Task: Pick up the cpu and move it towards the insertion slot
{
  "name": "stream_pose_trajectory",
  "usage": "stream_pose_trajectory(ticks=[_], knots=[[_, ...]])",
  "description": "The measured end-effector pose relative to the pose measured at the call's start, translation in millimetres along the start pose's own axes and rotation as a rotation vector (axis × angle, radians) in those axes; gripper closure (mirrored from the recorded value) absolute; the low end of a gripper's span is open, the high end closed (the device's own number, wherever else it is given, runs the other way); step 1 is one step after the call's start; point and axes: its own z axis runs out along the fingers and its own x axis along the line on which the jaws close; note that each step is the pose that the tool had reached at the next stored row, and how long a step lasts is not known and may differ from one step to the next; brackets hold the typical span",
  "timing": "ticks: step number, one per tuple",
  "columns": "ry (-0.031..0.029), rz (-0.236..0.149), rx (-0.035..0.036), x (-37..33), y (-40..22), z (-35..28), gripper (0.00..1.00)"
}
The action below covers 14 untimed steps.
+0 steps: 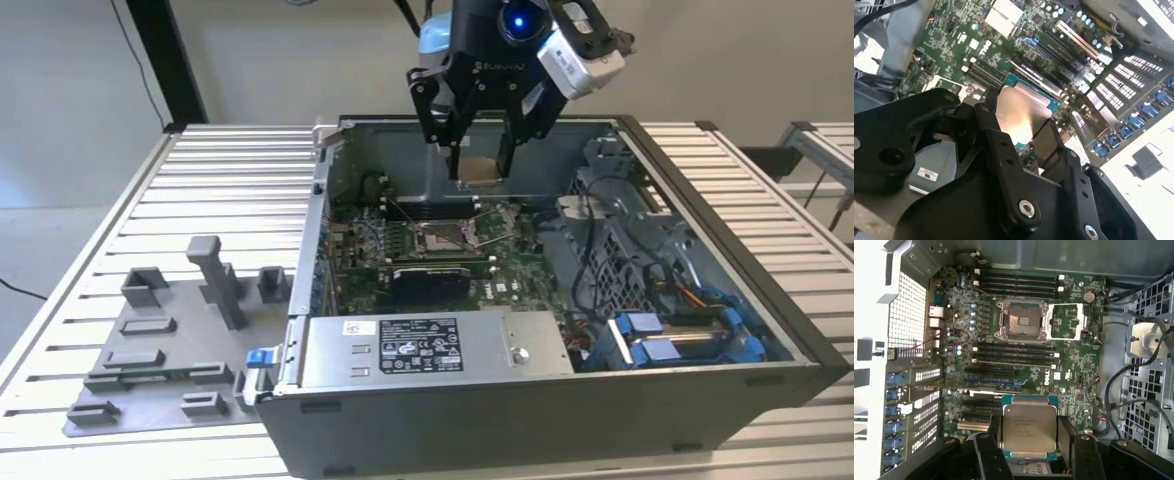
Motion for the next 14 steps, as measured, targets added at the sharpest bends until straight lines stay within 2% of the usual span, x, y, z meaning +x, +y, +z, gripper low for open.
stream_pose_trajectory(ticks=[3, 14], knots=[[0.0, 0.002, 0.0001, -0.3, 6.8, 0.6, 1.0], [-0.0009, 0.025, 0.0, -1.1, 21.9, 2.7, 1.0]])
